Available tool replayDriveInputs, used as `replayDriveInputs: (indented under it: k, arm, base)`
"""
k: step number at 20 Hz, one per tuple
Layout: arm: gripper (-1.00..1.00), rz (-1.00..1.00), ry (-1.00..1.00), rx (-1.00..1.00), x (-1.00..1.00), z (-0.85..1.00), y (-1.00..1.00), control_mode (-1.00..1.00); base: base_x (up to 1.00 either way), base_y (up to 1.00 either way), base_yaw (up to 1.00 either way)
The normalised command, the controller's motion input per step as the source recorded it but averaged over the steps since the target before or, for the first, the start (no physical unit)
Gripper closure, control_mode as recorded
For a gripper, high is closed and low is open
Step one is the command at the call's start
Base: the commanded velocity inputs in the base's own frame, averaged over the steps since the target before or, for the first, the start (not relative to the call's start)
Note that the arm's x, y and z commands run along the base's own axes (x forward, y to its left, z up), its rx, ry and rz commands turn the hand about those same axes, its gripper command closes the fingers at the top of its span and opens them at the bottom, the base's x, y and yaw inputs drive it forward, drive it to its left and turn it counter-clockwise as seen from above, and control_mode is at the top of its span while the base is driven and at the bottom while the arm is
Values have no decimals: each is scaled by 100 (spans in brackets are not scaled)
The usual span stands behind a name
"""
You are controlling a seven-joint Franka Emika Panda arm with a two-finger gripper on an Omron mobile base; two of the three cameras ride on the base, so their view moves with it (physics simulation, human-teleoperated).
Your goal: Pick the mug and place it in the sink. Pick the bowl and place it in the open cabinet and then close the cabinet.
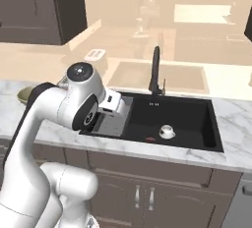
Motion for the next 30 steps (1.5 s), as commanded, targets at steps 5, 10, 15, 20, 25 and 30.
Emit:
replayDriveInputs:
  k: [5,10,15,20,25,30]
  arm:
    - [-100,0,0,0,0,0,0,100]
    - [-100,0,0,0,0,0,0,100]
    - [-100,0,0,0,0,0,0,100]
    - [-100,0,0,0,0,0,0,100]
    - [-100,0,0,0,0,0,0,100]
    - [-100,0,0,0,0,0,0,100]
  base:
    - [-1,100,0]
    - [-2,96,0]
    - [0,88,0]
    - [10,57,0]
    - [43,-4,0]
    - [42,-12,0]
